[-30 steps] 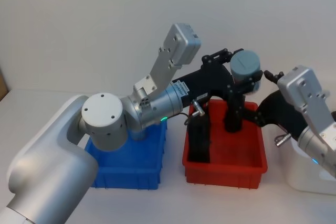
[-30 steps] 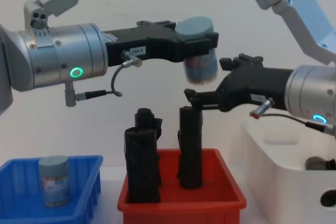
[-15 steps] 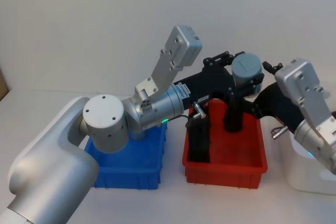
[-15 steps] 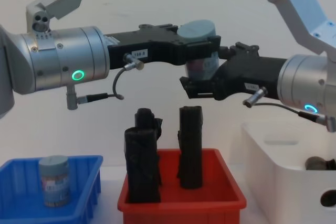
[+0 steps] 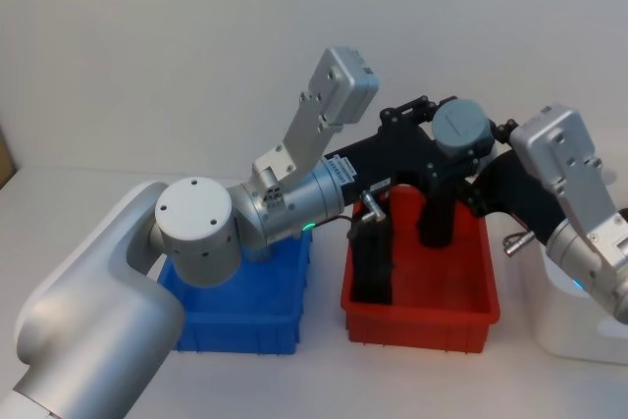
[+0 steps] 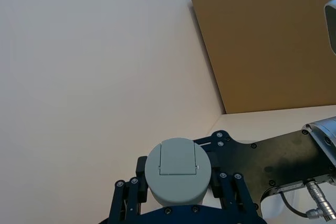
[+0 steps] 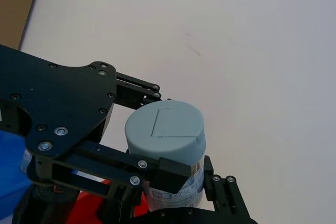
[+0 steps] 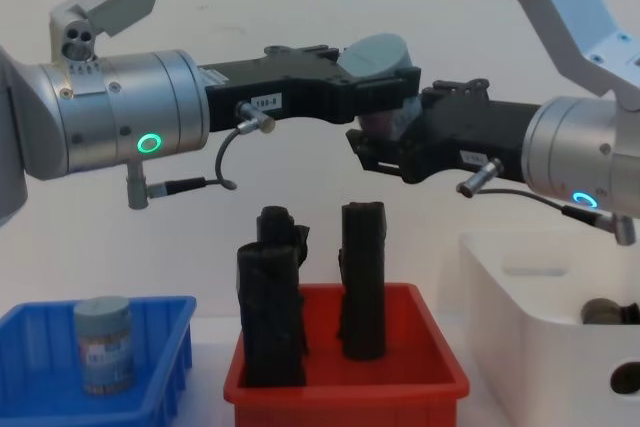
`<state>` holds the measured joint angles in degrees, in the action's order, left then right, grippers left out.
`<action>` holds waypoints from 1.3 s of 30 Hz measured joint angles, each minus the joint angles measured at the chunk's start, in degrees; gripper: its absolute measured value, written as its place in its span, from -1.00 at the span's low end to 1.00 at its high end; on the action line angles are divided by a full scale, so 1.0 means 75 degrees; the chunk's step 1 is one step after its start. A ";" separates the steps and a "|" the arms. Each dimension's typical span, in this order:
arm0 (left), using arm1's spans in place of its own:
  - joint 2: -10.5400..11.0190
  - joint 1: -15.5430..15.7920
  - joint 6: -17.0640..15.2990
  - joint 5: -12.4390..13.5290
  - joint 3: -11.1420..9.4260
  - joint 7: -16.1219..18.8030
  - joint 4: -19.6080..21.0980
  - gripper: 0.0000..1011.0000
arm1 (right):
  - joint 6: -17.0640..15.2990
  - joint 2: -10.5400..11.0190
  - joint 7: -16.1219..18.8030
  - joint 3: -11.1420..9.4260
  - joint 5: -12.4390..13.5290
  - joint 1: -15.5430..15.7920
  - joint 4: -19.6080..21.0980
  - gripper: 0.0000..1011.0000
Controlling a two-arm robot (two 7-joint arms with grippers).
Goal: Pick the cotton swabs from the blue box and place them into the white box.
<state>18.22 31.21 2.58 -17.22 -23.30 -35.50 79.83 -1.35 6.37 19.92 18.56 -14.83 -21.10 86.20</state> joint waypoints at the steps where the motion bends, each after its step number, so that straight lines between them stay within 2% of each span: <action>1: 0.0000 -0.0001 -0.0001 -0.0001 0.0000 0.0001 0.0001 0.32 | 0.0000 -0.0002 -0.0003 0.0001 0.0000 -0.0003 0.0000 0.28; 16: 0.0007 -0.0008 -0.0019 -0.0003 -0.0005 0.0017 0.0011 0.32 | 0.0004 -0.0011 -0.0034 0.0010 0.0007 -0.0015 0.0001 0.27; 20: 0.0010 -0.0013 -0.0049 0.0019 -0.0012 0.0012 0.0007 0.47 | 0.0015 -0.0017 -0.0054 0.0006 0.0015 -0.0024 0.0011 0.27; 21: 0.0010 -0.0013 -0.0049 0.0020 -0.0012 0.0012 0.0007 0.57 | 0.0015 -0.0016 -0.0054 0.0006 0.0015 -0.0024 0.0011 0.27; 25: 0.0008 -0.0013 -0.0047 0.0020 -0.0012 0.0012 0.0007 0.82 | 0.0015 -0.0015 -0.0067 0.0006 0.0015 -0.0028 0.0009 0.27; 26: 0.0008 -0.0013 -0.0047 0.0020 -0.0012 0.0012 0.0007 0.82 | 0.0015 -0.0016 -0.0077 0.0007 0.0012 -0.0029 0.0006 0.27; 28: 0.0007 -0.0012 -0.0045 0.0019 -0.0012 0.0012 0.0007 0.98 | 0.0001 -0.0016 -0.0132 0.0006 -0.0017 -0.0038 -0.0012 0.27; 39: 0.0007 -0.0010 -0.0038 0.0016 -0.0006 0.0012 0.0009 0.99 | -0.0170 -0.0021 -0.0667 -0.0045 -0.0260 -0.0103 -0.0188 0.27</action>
<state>18.27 31.14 2.29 -17.10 -23.34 -35.40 79.90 -2.62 6.21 14.92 18.22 -16.78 -21.87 84.79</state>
